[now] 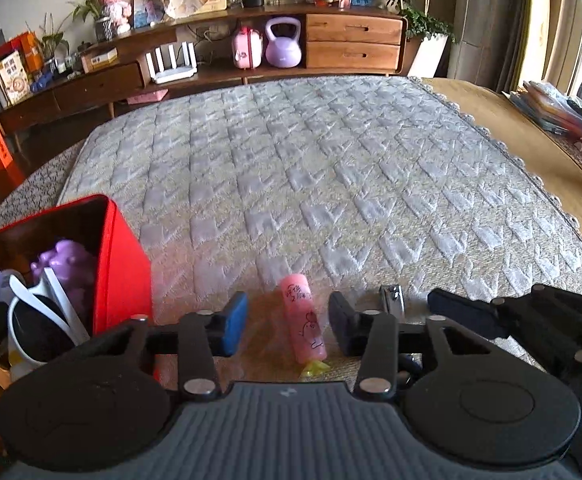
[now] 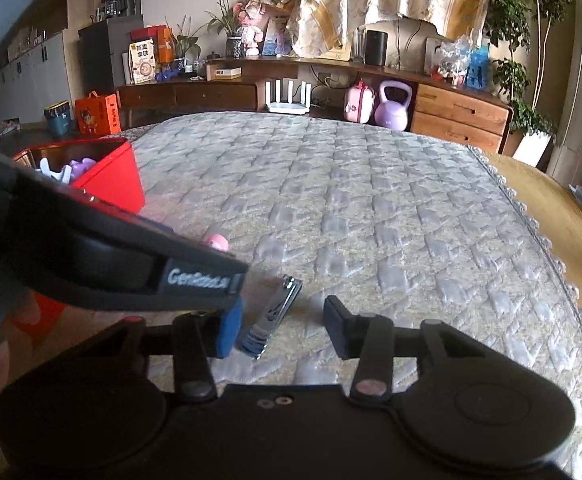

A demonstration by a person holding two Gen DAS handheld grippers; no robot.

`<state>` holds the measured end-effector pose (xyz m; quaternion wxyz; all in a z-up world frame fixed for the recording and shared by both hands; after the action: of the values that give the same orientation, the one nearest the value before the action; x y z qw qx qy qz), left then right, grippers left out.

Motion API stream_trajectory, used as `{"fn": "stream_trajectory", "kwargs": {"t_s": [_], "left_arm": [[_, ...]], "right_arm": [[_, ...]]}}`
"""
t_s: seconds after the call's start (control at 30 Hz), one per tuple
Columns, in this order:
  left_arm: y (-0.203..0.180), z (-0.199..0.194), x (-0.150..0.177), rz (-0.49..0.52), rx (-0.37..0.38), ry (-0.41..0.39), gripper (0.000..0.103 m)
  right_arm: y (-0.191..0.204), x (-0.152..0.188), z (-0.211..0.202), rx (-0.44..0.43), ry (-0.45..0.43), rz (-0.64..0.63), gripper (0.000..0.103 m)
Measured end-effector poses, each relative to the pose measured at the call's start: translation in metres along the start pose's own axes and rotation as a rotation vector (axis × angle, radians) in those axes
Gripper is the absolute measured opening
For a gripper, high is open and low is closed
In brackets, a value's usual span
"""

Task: Organize rigid objects
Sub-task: 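Grasp the pink tube with the left tool while the right tool grasps the silver nail clipper, then carry the pink tube with the left tool over the tin while the right tool carries the clipper there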

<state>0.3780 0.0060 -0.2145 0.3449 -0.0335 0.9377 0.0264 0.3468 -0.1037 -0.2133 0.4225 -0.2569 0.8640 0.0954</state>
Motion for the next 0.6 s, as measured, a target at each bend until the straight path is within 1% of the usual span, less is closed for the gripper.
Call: {"fn": "stream_trajectory", "kwargs": {"t_s": [0.07, 0.2, 0.27, 0.33, 0.37, 0.5, 0.6], "left_arm": [[0.002, 0.003, 0.002, -0.01, 0.001, 0.011, 0.037], [0.004, 0.003, 0.003, -0.015, 0.009, 0.001, 0.033], [0.004, 0.003, 0.003, -0.017, 0.017, -0.004, 0.029], [0.003, 0.002, 0.003, -0.02, 0.024, -0.008, 0.018], [0.003, 0.002, 0.003, -0.021, 0.025, -0.009, 0.016], [0.003, -0.004, 0.002, -0.017, 0.013, -0.027, 0.016], [0.003, -0.01, 0.001, -0.019, 0.019, -0.033, 0.016]], "right_arm": [[-0.001, 0.001, 0.0, -0.002, -0.002, 0.004, 0.031], [-0.007, 0.001, -0.002, 0.008, -0.005, 0.009, 0.012], [-0.012, 0.0, -0.002, 0.005, -0.005, 0.02, 0.011], [-0.015, 0.0, -0.002, 0.006, -0.006, 0.026, 0.01], [-0.017, 0.0, -0.003, 0.01, -0.007, 0.029, 0.01], [-0.021, 0.001, -0.007, 0.013, -0.002, 0.058, 0.01], [-0.023, 0.001, -0.011, 0.014, 0.001, 0.084, 0.01]]}}
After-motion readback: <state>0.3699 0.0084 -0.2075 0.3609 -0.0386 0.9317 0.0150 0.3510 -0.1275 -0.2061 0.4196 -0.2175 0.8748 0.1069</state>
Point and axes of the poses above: each gripper's, at about its wrist camera, not at the fingertips, and z roughly the way its jaws point, y to its left, x to its underside, the point moved 9 cm from there along z, roughly the way its jaws point
